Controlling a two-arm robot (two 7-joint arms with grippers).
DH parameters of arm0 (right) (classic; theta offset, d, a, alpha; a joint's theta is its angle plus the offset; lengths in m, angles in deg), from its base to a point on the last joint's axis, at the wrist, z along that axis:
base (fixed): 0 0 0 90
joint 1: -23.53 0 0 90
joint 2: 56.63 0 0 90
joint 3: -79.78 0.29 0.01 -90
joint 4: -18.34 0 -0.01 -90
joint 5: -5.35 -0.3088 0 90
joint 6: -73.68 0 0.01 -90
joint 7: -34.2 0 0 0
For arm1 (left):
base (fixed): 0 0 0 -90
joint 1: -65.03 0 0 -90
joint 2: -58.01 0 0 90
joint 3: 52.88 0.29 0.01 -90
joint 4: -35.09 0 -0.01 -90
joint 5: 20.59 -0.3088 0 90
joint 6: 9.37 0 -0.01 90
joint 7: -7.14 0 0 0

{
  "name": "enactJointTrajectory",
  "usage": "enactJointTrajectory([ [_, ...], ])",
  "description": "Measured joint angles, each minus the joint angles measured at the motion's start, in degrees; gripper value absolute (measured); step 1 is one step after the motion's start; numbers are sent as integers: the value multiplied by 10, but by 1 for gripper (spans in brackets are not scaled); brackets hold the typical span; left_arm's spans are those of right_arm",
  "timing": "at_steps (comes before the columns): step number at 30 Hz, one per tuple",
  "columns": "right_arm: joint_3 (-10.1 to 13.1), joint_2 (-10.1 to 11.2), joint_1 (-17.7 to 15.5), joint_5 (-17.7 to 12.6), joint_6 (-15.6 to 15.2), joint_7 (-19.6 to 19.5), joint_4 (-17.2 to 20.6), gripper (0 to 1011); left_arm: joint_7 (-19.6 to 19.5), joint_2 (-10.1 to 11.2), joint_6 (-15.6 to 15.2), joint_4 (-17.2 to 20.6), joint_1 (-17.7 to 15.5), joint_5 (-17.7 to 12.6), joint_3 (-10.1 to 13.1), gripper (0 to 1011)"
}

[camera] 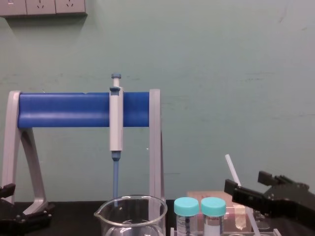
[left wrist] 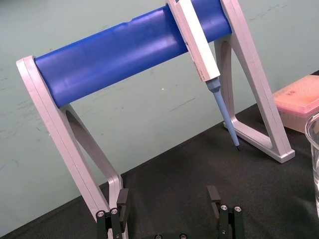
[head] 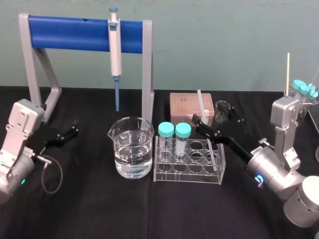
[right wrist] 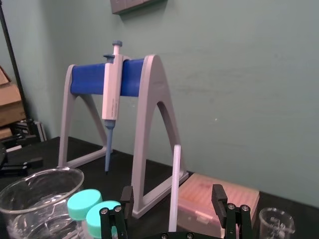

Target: Pick up the stirring rod with one hand, then place it down.

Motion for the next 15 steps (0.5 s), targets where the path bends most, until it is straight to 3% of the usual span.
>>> enactJointTrajectory([
  [7, 25, -3, -3, 23, 7, -54, 30, 1004, 0, 0, 0, 0, 0, 0, 0, 1000],
  [10, 51, -11, -11, 44, 19, -102, 44, 1004, 0, 0, 0, 0, 0, 0, 0, 1000],
  [15, 71, -20, -23, 68, 13, -148, 47, 1004, 0, 0, 0, 0, 0, 0, 0, 1000],
])
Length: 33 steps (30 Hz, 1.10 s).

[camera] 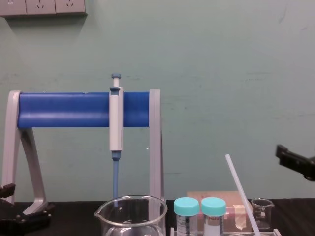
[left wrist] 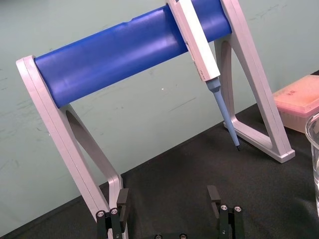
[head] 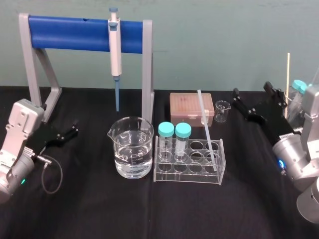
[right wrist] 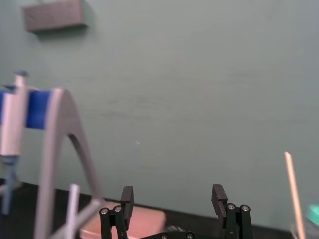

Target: Pick up the stirring rod with one hand, then place it down.

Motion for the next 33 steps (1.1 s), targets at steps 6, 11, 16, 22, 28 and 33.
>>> enactJointTrajectory([
  [6, 10, -7, -15, 18, -23, -20, -8, 1004, 0, 0, 0, 0, 0, 0, 0, 1000],
  [11, 13, -11, -17, 28, -38, -23, -18, 1004, 0, 0, 0, 0, 0, 0, 0, 1000],
  [16, 14, -12, -18, 31, -44, -24, -21, 1004, 0, 0, 0, 0, 0, 0, 0, 1001],
  [22, 13, -12, -17, 30, -42, -24, -20, 1004, 0, 0, 0, 0, 0, 0, 0, 1001],
  [28, 13, -11, -17, 29, -41, -24, -19, 1004, 0, 0, 0, 0, 0, 0, 0, 1000],
  [33, 13, -11, -17, 29, -40, -24, -18, 1004, 0, 0, 0, 0, 0, 0, 0, 1000],
])
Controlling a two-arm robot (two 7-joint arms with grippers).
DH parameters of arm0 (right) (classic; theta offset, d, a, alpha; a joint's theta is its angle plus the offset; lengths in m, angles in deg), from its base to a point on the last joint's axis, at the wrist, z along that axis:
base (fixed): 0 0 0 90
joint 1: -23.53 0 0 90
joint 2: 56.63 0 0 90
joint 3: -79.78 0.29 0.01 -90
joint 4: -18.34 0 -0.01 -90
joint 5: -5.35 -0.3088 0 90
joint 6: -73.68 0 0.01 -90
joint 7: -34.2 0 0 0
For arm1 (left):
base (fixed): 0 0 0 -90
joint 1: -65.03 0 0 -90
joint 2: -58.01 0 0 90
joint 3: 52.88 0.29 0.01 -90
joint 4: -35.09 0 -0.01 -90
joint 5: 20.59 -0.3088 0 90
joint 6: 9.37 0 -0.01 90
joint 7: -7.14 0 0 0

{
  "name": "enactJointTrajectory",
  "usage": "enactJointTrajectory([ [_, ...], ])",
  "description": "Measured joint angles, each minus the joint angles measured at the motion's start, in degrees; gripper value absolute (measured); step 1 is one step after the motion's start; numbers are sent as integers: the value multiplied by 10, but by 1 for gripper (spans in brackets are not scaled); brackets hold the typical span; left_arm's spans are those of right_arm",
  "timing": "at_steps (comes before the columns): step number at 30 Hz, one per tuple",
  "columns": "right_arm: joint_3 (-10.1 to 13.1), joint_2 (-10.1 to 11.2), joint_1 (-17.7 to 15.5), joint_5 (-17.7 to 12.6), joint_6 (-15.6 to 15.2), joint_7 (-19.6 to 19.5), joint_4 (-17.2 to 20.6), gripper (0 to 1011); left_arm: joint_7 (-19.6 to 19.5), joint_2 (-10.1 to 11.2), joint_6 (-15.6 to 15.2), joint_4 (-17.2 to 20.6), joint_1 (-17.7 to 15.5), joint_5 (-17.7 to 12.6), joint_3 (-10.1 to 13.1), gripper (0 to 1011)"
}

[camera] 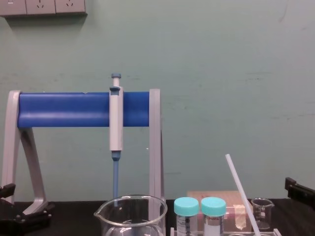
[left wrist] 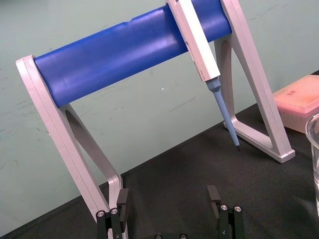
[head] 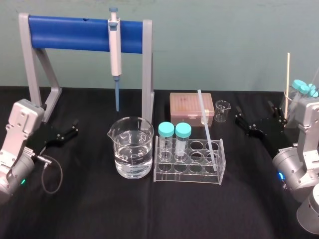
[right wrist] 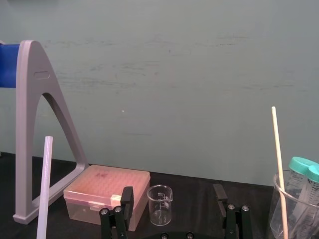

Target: Pick up the stirring rod with one hand, then place it down.

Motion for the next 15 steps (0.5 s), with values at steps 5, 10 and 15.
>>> enactJointTrajectory([
  [5, 0, 0, 0, 0, 1, 0, 0, 1004, 0, 0, 0, 0, 0, 0, 0, 1000],
  [10, 0, 1, 0, 0, 1, 0, 1, 1004, 0, 0, 0, 0, 0, 0, 0, 1000],
  [15, 0, 1, 0, -1, 1, 0, 1, 1004, 0, 0, 0, 0, 0, 0, 0, 1000],
])
